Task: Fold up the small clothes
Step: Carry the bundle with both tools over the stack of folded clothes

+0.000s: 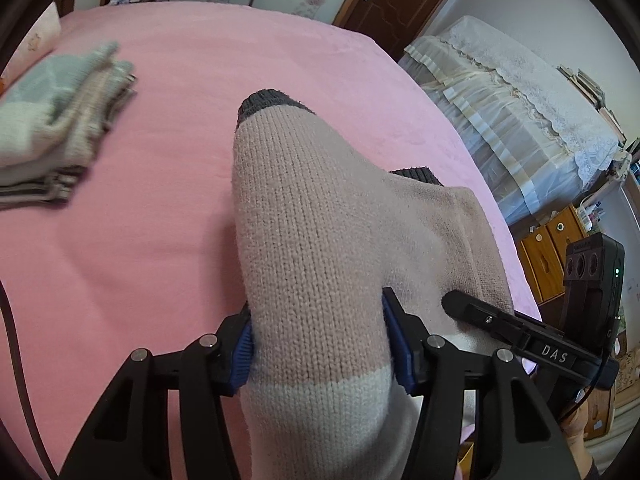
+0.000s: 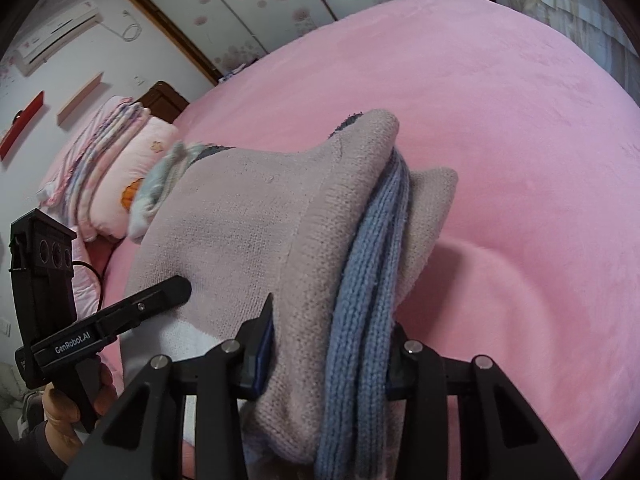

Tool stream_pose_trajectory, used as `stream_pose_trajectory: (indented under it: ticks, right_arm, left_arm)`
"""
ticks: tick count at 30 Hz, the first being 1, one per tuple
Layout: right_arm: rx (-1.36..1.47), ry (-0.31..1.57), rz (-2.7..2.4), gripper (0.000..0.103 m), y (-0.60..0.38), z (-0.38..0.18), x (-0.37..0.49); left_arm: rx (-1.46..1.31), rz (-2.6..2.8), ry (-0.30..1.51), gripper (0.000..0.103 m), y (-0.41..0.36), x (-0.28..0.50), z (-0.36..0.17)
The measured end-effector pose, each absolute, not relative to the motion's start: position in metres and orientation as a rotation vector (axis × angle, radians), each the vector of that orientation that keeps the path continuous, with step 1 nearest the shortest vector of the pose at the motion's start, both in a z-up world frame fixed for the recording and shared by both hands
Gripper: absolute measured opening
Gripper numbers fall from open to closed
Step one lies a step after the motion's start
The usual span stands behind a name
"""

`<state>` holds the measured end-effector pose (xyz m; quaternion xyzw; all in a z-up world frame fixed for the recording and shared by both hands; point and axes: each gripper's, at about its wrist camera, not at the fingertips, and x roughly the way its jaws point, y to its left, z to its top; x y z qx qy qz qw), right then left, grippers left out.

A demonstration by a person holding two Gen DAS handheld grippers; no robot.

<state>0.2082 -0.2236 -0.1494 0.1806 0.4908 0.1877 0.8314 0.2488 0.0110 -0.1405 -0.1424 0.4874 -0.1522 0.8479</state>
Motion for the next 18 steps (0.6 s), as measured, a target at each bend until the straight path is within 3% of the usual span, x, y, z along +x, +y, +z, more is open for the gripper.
stream_pose_trajectory:
  ticks: [18]
  right_arm:
    - [0.339,0.895,0.680,0.040,0.009,-0.016,0.276]
  left_arm:
    - [-0.235,-0.090,0.848,0.055,0.246,0.255,0.036]
